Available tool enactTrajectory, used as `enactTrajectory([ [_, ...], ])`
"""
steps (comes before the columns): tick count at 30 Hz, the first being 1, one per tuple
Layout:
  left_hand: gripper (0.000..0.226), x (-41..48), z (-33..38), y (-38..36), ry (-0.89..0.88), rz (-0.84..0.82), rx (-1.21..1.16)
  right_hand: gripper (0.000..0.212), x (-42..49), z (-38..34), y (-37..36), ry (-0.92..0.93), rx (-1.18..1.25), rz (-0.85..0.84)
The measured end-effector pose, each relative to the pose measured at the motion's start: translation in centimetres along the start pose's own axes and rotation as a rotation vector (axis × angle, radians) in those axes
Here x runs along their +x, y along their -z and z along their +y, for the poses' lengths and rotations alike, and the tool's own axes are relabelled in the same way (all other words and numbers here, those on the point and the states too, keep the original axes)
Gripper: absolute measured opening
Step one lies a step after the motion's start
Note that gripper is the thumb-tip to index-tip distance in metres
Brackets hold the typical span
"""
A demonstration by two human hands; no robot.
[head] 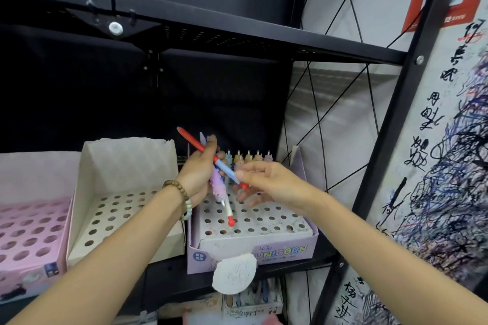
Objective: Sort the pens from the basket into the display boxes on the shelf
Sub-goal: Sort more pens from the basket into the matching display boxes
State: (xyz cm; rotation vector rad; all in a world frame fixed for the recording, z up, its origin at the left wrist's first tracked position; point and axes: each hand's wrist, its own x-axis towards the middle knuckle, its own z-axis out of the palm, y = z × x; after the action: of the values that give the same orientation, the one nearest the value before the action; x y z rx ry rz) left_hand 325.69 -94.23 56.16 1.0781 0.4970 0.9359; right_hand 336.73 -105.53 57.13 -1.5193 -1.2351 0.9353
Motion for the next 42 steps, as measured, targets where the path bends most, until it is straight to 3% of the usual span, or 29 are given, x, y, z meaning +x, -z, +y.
enactTrajectory([
  [4, 0.04, -0.8, 0.7, 0.6, -0.004, -0.024, 0.22, 0.017, -0.2, -0.1, -0.5, 0.065, 0.168, 0.124],
  [9, 0.041, -2.5, 2.9, 4.6, 0.091, -0.095, 0.242, 0.009, 1.1, -1.4, -1.1, 0.146, 0.445, 0.313],
  [15, 0.031, -5.3, 6.0, 13.4, 0.077, -0.083, 0.369, 0.008, 3.7, -3.5, -4.3, 0.226, 0.629, 0.283],
  [25, 0.023, -6.1, 10.2, 20.6, -0.079, 0.216, 0.091, 0.007, 10.4, -6.6, -14.5, 0.331, 0.363, 0.239],
  [35, 0.027, -5.2, 10.4, 22.7, -0.1, 0.234, -0.011, 0.021, 14.1, -6.5, -18.5, 0.32, 0.2, 0.228],
  [42, 0.029, -4.8, 10.3, 23.7, -0.11, 0.242, -0.013, 0.015, 15.8, -6.4, -18.5, 0.3, 0.143, 0.257],
])
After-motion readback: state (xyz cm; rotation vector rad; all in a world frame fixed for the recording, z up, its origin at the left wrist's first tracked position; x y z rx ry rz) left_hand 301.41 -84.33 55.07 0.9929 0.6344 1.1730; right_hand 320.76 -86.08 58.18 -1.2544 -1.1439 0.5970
